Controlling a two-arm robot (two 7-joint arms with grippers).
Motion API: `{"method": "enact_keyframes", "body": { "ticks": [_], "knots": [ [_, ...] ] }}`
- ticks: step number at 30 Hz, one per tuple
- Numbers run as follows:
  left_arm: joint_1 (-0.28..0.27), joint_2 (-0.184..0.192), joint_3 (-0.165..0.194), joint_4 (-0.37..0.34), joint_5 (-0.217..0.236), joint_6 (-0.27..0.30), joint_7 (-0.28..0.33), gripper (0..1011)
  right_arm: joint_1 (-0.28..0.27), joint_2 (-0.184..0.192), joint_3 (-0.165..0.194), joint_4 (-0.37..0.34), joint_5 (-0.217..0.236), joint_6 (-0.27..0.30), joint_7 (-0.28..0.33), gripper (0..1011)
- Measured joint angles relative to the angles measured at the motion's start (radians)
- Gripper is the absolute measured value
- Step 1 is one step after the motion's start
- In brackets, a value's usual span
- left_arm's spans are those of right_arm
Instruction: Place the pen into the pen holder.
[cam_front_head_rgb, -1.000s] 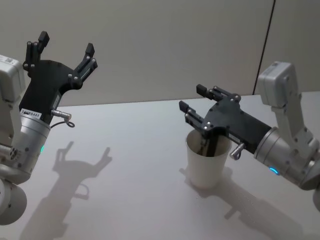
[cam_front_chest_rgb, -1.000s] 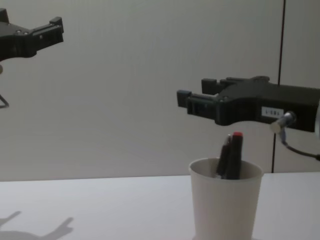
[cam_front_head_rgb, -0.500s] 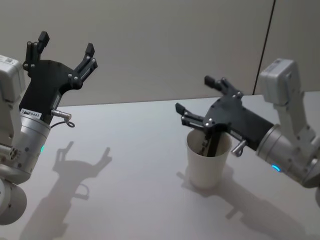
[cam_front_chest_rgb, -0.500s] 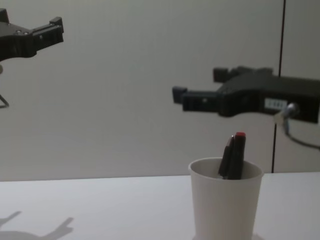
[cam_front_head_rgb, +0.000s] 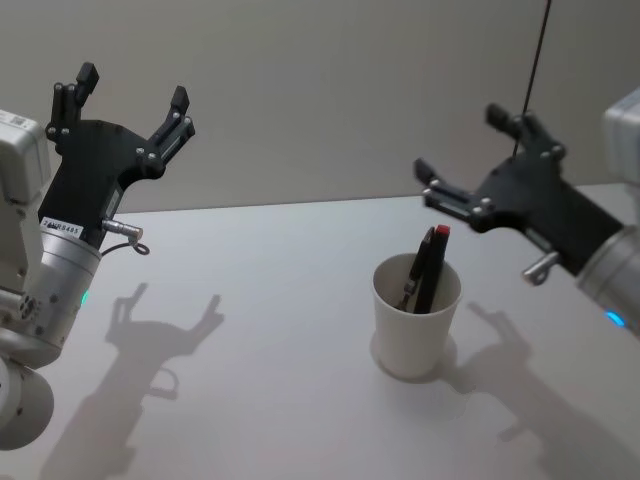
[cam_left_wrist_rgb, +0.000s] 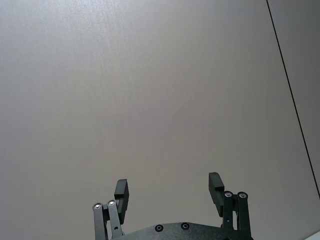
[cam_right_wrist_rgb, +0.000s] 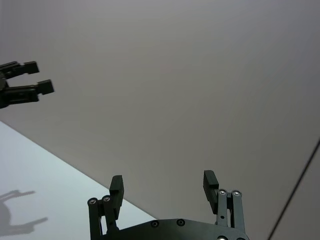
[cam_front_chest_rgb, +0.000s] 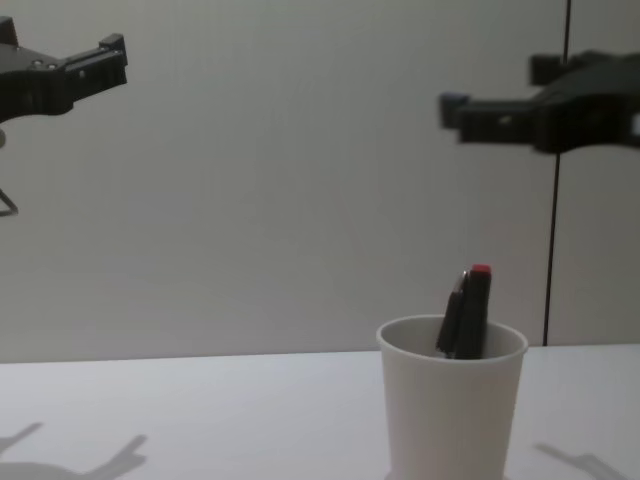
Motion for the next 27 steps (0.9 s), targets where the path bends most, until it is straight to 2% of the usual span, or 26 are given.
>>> {"method": "enact_keyframes", "body": {
  "ticks": [8, 12, 15, 20, 21, 24, 25, 27],
  "knots": [
    [0.0, 0.0, 0.001, 0.0, 0.0, 0.0, 0.0, 1001, -0.056, 0.066, 0.05, -0.077, 0.019, 0.011, -0.11, 1002],
    [-0.005, -0.003, 0.011, 0.006, 0.002, 0.009, -0.001, 1001, -0.085, 0.097, 0.08, -0.114, 0.03, 0.016, -0.163, 1002],
    [-0.016, -0.008, 0.03, 0.018, 0.007, 0.025, -0.003, 1001, -0.119, 0.131, 0.114, -0.148, 0.043, 0.02, -0.225, 1001],
    [-0.047, -0.023, 0.086, 0.054, 0.02, 0.074, -0.014, 1001, -0.163, 0.168, 0.159, -0.187, 0.058, 0.025, -0.289, 1001],
    [-0.058, -0.03, 0.107, 0.068, 0.025, 0.093, -0.018, 1001, -0.17, 0.173, 0.167, -0.192, 0.061, 0.026, -0.3, 1001],
    [-0.075, -0.038, 0.137, 0.087, 0.032, 0.119, -0.023, 1001, -0.202, 0.196, 0.202, -0.216, 0.072, 0.027, -0.342, 1001],
    [-0.086, -0.044, 0.157, 0.1, 0.037, 0.137, -0.026, 1001, -0.216, 0.205, 0.22, -0.226, 0.077, 0.028, -0.359, 1001],
    [-0.096, -0.049, 0.174, 0.112, 0.042, 0.153, -0.029, 1001, -0.223, 0.209, 0.228, -0.231, 0.08, 0.028, -0.368, 1001]
  ]
}}
